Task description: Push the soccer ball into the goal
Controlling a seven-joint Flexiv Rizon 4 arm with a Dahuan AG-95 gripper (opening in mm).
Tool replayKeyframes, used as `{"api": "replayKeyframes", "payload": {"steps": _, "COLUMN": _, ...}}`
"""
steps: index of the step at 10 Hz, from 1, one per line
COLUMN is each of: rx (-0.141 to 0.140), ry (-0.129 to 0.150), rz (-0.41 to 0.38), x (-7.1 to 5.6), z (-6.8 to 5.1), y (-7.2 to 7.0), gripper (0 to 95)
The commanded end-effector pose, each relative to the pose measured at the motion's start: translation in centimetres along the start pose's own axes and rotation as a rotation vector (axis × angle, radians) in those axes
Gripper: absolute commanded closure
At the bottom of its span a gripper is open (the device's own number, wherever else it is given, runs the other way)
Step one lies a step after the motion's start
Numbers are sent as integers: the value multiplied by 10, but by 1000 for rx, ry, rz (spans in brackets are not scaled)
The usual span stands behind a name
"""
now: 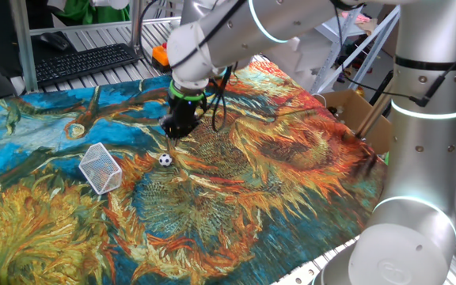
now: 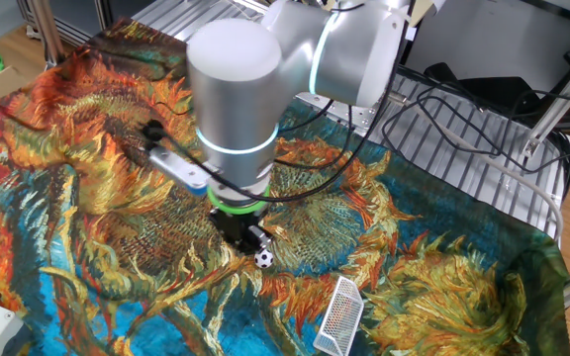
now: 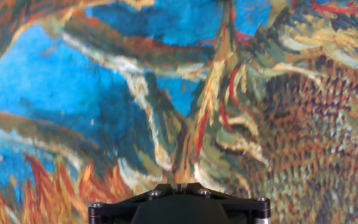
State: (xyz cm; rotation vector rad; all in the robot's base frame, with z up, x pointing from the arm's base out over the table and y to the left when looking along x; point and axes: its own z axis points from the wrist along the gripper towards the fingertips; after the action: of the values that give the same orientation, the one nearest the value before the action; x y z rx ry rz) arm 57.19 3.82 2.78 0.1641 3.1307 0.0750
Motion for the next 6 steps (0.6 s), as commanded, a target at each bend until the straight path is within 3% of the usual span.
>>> {"api": "replayKeyframes", "payload": {"steps": 1, "rx": -3, "ry": -17, "rz": -16, "x": 4, "z": 14, "y": -4, "gripper": 950}}
{"api": "replayKeyframes", "payload": {"steps": 2, "rx": 22, "ry": 6, "rz": -36, "x": 1, "z": 16, "y": -6, "gripper": 950}}
{"api": "replayKeyframes", "payload": {"steps": 6, "rx": 20, "ry": 3, "rz": -27, "x": 3, "z": 15, "y": -5, "gripper": 950}}
